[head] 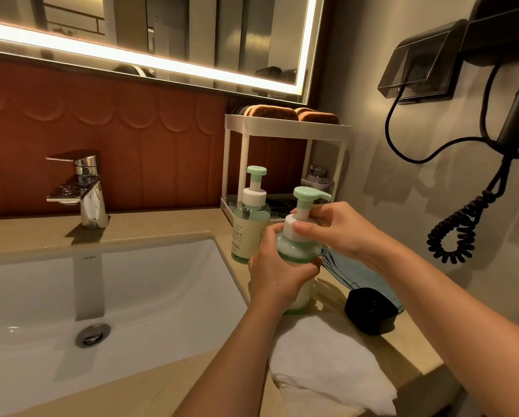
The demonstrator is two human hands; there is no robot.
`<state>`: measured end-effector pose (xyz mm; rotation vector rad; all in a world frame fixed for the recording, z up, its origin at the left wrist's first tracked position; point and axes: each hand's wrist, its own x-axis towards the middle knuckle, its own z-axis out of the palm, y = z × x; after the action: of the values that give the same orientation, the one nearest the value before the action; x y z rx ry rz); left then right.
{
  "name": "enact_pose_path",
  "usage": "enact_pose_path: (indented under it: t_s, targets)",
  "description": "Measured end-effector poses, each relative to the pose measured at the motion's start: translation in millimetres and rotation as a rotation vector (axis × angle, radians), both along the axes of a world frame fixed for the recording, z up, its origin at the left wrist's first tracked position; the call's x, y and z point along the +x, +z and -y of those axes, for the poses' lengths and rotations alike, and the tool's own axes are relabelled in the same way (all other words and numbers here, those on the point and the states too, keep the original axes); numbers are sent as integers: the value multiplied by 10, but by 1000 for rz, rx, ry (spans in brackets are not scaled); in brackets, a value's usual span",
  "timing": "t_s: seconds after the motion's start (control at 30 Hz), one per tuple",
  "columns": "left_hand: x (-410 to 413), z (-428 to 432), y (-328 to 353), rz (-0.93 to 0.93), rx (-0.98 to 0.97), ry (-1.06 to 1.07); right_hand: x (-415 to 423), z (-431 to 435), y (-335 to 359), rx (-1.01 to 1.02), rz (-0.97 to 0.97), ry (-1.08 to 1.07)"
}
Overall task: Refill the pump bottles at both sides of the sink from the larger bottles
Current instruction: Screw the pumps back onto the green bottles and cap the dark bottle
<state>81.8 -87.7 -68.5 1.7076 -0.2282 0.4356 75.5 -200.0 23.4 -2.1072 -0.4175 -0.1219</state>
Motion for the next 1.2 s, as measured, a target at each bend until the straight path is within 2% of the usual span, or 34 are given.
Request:
enact_pose_path:
  t_s: [0.1, 0.27, 0.53, 0.63, 0.73, 0.8, 0.93, 1.2]
  targets:
    - [0, -5, 7, 9, 2, -10, -4, -19, 12, -75, 62, -41]
    - [-6, -7, 21, 12, 11, -10, -10, 49, 97, -215, 11, 35]
    - [26, 2, -3, 2, 43, 32, -38, -88, -54, -356, 261, -248]
    - [29, -10, -8, -21, 51, 19, -56, -130, -85, -397, 286, -318]
    - [18, -44, 15, -48, 133, -13, -37, -141, -86, -442, 260, -366]
    - [7, -82, 53, -35, 263, 13, -18, -149, -71, -477, 251, -404]
    - [61, -159, 126, -60, 494, 121, 126, -196, -64, -377, 182, -407]
    - [255, -276, 120, -147, 499, 50, 484, -262, -55, -370, 151, -458]
